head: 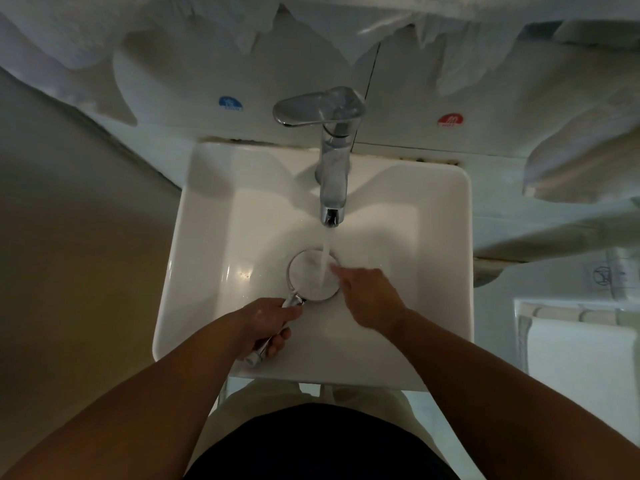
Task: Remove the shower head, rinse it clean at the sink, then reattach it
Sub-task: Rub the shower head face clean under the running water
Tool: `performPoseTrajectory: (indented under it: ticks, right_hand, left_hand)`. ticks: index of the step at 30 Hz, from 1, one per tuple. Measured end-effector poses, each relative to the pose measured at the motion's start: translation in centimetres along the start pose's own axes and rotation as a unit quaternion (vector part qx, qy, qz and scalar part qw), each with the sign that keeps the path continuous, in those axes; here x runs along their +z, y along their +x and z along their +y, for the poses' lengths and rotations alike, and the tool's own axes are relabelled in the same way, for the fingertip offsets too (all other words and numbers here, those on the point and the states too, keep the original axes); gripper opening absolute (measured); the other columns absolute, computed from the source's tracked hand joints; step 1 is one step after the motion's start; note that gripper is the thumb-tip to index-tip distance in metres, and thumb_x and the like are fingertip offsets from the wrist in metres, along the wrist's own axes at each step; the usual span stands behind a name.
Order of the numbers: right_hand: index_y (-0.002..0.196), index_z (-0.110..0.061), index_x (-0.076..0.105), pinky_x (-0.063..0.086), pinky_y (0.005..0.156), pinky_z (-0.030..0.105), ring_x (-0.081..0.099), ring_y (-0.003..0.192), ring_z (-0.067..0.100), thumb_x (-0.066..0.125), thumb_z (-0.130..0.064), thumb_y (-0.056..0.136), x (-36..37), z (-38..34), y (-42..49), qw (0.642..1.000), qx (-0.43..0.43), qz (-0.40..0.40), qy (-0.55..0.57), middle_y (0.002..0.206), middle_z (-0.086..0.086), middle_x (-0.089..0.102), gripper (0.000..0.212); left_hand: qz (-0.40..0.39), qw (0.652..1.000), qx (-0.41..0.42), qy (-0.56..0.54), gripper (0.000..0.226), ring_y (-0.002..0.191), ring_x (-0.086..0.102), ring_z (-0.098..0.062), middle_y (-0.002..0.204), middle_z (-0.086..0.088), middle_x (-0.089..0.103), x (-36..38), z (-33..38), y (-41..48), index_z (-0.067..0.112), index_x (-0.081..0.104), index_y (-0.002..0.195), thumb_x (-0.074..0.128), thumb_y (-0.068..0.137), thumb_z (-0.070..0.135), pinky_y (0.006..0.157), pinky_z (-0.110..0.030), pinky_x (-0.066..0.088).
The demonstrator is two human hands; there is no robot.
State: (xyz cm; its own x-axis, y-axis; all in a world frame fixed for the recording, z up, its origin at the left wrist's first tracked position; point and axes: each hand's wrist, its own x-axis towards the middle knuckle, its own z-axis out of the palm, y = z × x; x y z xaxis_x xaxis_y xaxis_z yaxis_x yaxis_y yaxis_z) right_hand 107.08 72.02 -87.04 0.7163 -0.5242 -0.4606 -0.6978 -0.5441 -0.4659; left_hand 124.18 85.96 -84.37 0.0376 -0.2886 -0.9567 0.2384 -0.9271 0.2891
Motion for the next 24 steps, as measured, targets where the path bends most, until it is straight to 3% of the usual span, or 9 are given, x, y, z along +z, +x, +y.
performPoseTrajectory:
  ticks: [2, 5, 7, 10, 14, 17, 20, 24]
  right_hand:
    - [0.151, -0.031, 0.045, 0.052, 0.099, 0.040, 0.065, 0.117, 0.031, 0.042, -0.027, 0.106, 0.7, -0.2, -1.9, 0.998, -0.050, -0.048, 0.014, 0.136, 0.012, 0.065, 0.045]
    - [0.149, -0.034, 0.047, 0.052, 0.099, 0.041, 0.065, 0.115, 0.031, 0.041, -0.028, 0.106, 0.0, 2.9, -1.6, 0.998, 0.053, 0.016, 0.021, 0.134, 0.010, 0.067, 0.045]
    - [0.150, -0.033, 0.046, 0.052, 0.100, 0.041, 0.066, 0.114, 0.030, 0.040, -0.028, 0.106, -0.1, 3.2, -2.2, 0.996, 0.087, 0.016, 0.030, 0.131, 0.008, 0.069, 0.045]
    - [0.152, -0.038, 0.041, 0.055, 0.075, 0.033, 0.068, 0.080, 0.015, 0.036, -0.032, 0.108, 0.0, 2.0, -4.1, 0.997, 0.036, -0.049, 0.043, 0.097, 0.002, 0.072, 0.045]
    - [0.148, -0.035, 0.049, 0.055, 0.093, 0.034, 0.070, 0.102, 0.021, 0.042, -0.028, 0.106, 0.2, 3.1, -4.0, 0.994, 0.073, 0.013, 0.075, 0.128, 0.008, 0.071, 0.043]
    - [0.148, -0.039, 0.047, 0.053, 0.094, 0.034, 0.069, 0.105, 0.020, 0.042, -0.031, 0.106, 0.6, 2.5, -5.0, 0.997, 0.022, -0.047, 0.065, 0.128, 0.006, 0.071, 0.043]
    - [0.147, -0.038, 0.049, 0.048, 0.098, 0.027, 0.066, 0.116, 0.020, 0.044, -0.029, 0.105, 0.2, 3.8, -4.5, 0.997, 0.051, 0.010, 0.060, 0.136, 0.003, 0.067, 0.043]
    - [0.147, -0.038, 0.049, 0.048, 0.084, 0.023, 0.070, 0.099, 0.018, 0.043, -0.029, 0.106, 0.7, 2.1, -5.5, 0.996, -0.003, -0.066, 0.066, 0.121, 0.005, 0.074, 0.042]
  left_hand:
    - [-0.003, 1.000, 0.000, -0.002, 0.025, 0.039, 0.040, -0.012, 0.062, -0.006, 0.051, 0.0, 0.0, 0.0, 0.013, 0.062, 0.114, 0.058, 0.101, 0.033, 0.038, -0.022, 0.037]
    - [-0.004, 1.000, 0.002, -0.006, 0.023, 0.039, 0.040, -0.012, 0.062, -0.006, 0.050, 0.1, 0.0, 0.0, 0.012, 0.061, 0.111, 0.058, 0.101, 0.033, 0.038, -0.022, 0.037]
    - [-0.003, 1.000, 0.002, -0.001, 0.020, 0.039, 0.040, -0.012, 0.062, -0.006, 0.050, 0.0, 0.0, 0.1, 0.013, 0.060, 0.102, 0.058, 0.101, 0.033, 0.038, -0.022, 0.037]
    - [-0.003, 1.000, 0.000, 0.008, 0.021, 0.040, 0.040, -0.012, 0.062, -0.006, 0.050, -0.2, 0.1, 0.1, 0.013, 0.061, 0.102, 0.058, 0.101, 0.033, 0.038, -0.022, 0.037]
    - [-0.005, 1.000, 0.000, 0.001, 0.022, 0.040, 0.040, -0.013, 0.063, -0.007, 0.050, 0.0, 0.1, 0.1, 0.012, 0.061, 0.107, 0.058, 0.101, 0.033, 0.038, -0.022, 0.037]
    - [-0.005, 1.000, 0.000, 0.003, 0.023, 0.040, 0.040, -0.013, 0.062, -0.007, 0.050, -0.3, 0.1, 0.2, 0.011, 0.061, 0.107, 0.058, 0.101, 0.033, 0.038, -0.022, 0.036]
    - [-0.004, 1.000, 0.001, 0.003, 0.023, 0.039, 0.040, -0.013, 0.061, -0.006, 0.049, -0.1, 0.1, 0.2, 0.010, 0.060, 0.109, 0.057, 0.101, 0.032, 0.037, -0.022, 0.036]
    - [-0.008, 1.000, 0.002, 0.000, 0.022, 0.040, 0.040, -0.012, 0.061, -0.005, 0.049, -0.2, 0.0, 0.2, 0.012, 0.061, 0.107, 0.057, 0.101, 0.033, 0.038, -0.021, 0.036]
